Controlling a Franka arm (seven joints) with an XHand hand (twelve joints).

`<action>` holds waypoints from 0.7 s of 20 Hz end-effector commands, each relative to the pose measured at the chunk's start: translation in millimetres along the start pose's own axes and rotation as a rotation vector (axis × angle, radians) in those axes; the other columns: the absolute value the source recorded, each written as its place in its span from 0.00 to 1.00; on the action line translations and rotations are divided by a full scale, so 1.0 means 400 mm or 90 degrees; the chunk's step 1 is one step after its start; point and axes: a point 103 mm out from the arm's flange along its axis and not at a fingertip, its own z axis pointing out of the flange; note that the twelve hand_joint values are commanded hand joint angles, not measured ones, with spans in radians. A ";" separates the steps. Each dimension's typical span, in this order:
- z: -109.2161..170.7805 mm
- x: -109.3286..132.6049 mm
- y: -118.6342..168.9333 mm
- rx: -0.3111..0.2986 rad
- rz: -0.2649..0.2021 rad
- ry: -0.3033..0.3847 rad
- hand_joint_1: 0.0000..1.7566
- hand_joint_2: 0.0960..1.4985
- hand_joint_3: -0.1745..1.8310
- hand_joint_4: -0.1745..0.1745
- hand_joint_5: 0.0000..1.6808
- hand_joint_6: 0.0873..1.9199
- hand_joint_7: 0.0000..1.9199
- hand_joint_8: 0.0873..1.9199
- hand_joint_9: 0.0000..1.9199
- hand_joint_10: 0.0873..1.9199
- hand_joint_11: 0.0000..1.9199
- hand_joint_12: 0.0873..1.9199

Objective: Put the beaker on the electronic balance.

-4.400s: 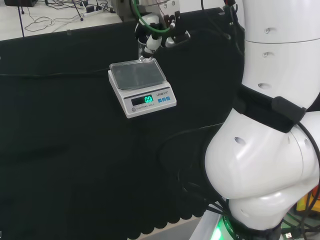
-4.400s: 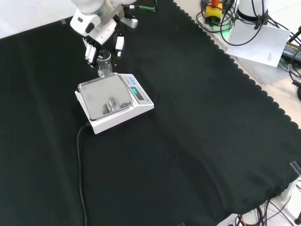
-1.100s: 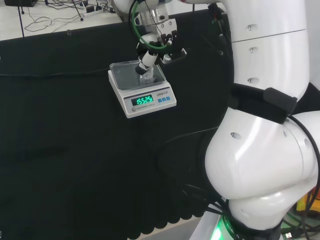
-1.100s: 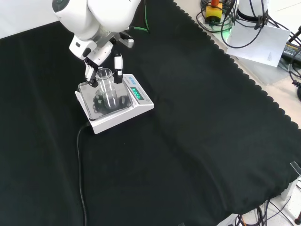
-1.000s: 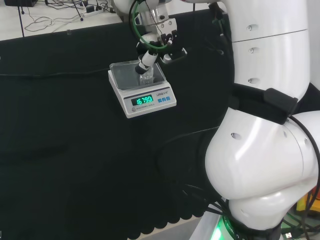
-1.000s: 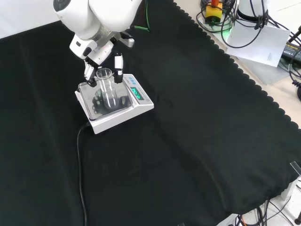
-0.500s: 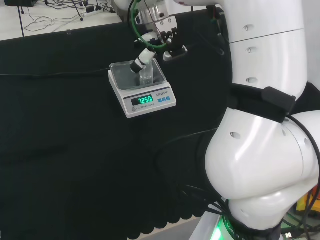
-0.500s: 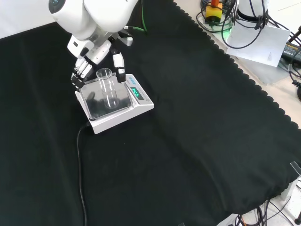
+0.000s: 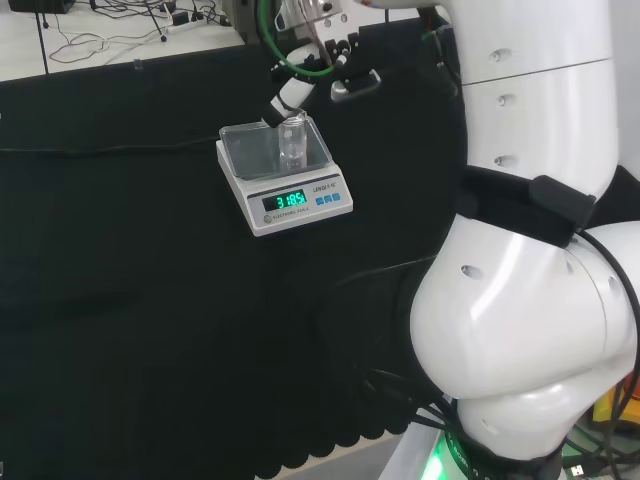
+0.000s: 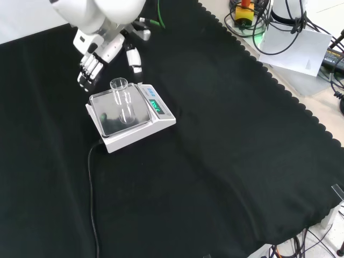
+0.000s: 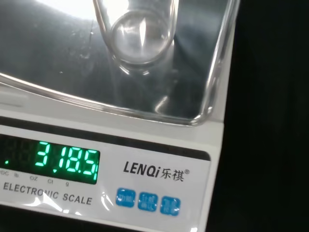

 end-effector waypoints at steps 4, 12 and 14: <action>-0.062 -0.072 -0.365 -0.082 0.005 -0.076 0.20 0.44 0.09 0.54 0.01 0.00 0.05 0.00 0.00 0.29 0.00 0.76; 0.009 -0.163 -0.576 -0.145 0.036 -0.011 0.29 0.56 0.13 0.44 0.19 0.00 0.12 0.32 0.15 0.43 0.09 0.76; 0.026 -0.174 -0.606 -0.144 0.049 -0.014 0.30 0.57 0.14 0.43 0.21 0.00 0.14 0.33 0.18 0.43 0.10 0.76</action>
